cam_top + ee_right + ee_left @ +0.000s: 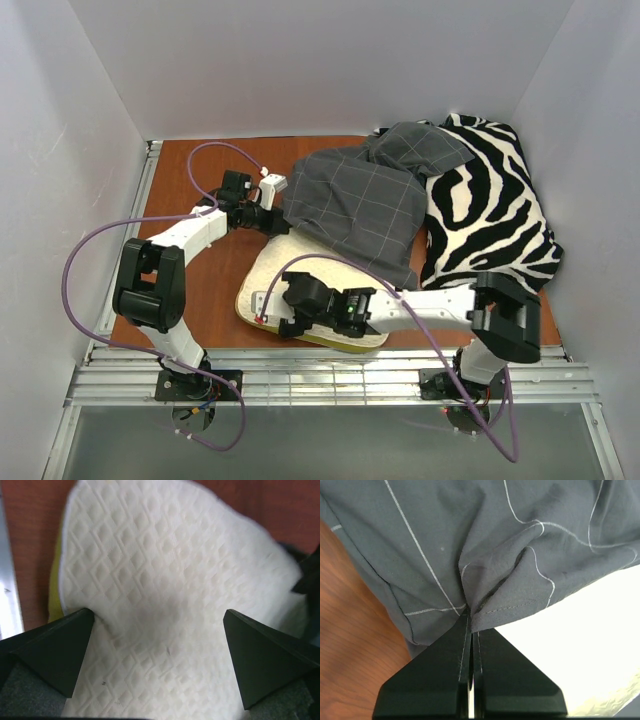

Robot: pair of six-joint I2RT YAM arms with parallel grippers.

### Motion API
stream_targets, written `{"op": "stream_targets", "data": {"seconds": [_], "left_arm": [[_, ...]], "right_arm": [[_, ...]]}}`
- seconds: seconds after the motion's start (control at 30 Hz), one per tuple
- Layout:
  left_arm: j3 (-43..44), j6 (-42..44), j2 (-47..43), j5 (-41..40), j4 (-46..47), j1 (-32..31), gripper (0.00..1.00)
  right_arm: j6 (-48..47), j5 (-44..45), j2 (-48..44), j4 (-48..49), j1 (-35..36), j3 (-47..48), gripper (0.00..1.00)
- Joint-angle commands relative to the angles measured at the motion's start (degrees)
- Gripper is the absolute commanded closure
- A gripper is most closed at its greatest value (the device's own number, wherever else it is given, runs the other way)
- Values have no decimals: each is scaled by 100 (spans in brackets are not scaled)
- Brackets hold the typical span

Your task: Put the pillow into the pillowcase

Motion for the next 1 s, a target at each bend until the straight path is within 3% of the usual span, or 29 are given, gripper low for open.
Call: {"op": "stream_targets", "data": {"seconds": [0.0,0.1,0.37,0.53,0.63,0.67,0.77,0.83,0.97], "left_arm": [[-2,-662,-139,480,-604,26,100],[-2,-987,-51,656,-569,35,100],[-134,-1094,-314,753,-560,43,100],[-239,-1234,-507,990,-542,131,100],[-248,-1156,-569,1060,-779,280,100],[-248,-1007,-587,1087,-936,324,100],[-204,-246,-630,781,-1550,386,100],[-265,65,-753,569,-1824,386,100],[-353,690,-999,313,-2598,386,100]], "right_arm": [[-469,65,-735,398,631,315,1],[-504,84,-158,38,536,764,1],[-276,66,1091,187,-343,1941,1],[-284,714,1752,230,-458,1506,2],[-293,1189,1770,319,-703,1117,23],[-319,1287,1743,380,-930,925,50],[-425,1779,1577,495,-1405,957,88],[-565,2033,1471,660,-1730,1037,98],[-803,2325,1164,1057,-2180,1239,99]]}}
